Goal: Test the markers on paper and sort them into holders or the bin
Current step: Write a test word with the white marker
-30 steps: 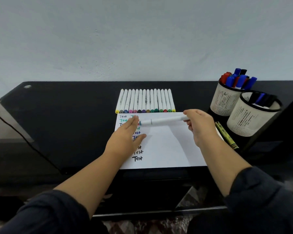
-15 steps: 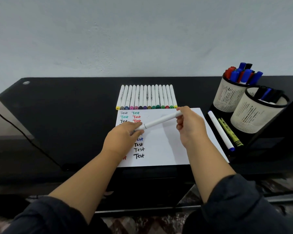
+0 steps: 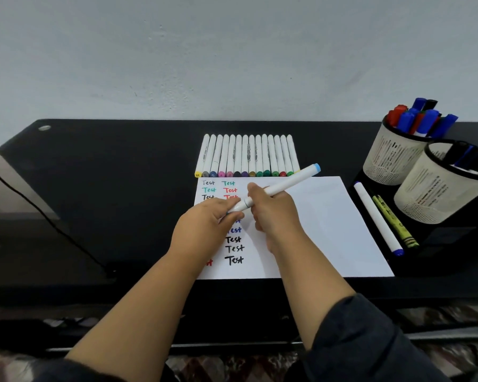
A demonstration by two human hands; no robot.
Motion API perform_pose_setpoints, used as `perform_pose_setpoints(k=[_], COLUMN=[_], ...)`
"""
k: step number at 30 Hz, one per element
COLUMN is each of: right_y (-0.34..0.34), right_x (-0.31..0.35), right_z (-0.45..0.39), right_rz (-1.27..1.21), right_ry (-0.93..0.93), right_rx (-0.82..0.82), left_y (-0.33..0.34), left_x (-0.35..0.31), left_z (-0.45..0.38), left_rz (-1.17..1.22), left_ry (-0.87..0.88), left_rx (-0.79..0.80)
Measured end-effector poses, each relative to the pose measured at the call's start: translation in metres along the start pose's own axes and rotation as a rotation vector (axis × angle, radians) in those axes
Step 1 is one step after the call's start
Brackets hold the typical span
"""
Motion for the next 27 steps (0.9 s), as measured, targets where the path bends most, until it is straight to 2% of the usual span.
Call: perform_pose_setpoints(k=[3,11,22,27], right_y=[-0.001,0.004,0.002,0.0], right_x=[0.001,0.003,0.001,0.004], right_z=[-0.003,-0.007,-0.011,-0.01], right_rz=[-0.008,-0.015,-0.048,-0.069], right_ry=[-0.015,-0.067,-0.097,-0.086], right_rx=[0.028,0.093,0.06,0.118], left_y=[-0.004,-0.01,-0.009,-0.012], left_x=[-0.008,-0.007,-0.013,-0.016], left_z=[-0.003,-0.006,-0.004,-0.005], left_rz=[-0.095,0.005,0.09,0.083], left_ry=[-0.008,-0.078,-0.038,-0.087], left_rx=[0.046,0.115,0.044,0.123])
Point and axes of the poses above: each hand's wrist, its own z-axis away from the middle knuckle, its own y-axis out of the palm, x = y × z, the point moved 4 cm from there along -z, towards the middle knuckle, and after that the axes turned 5 degrees about z, right-handed, at the moved point
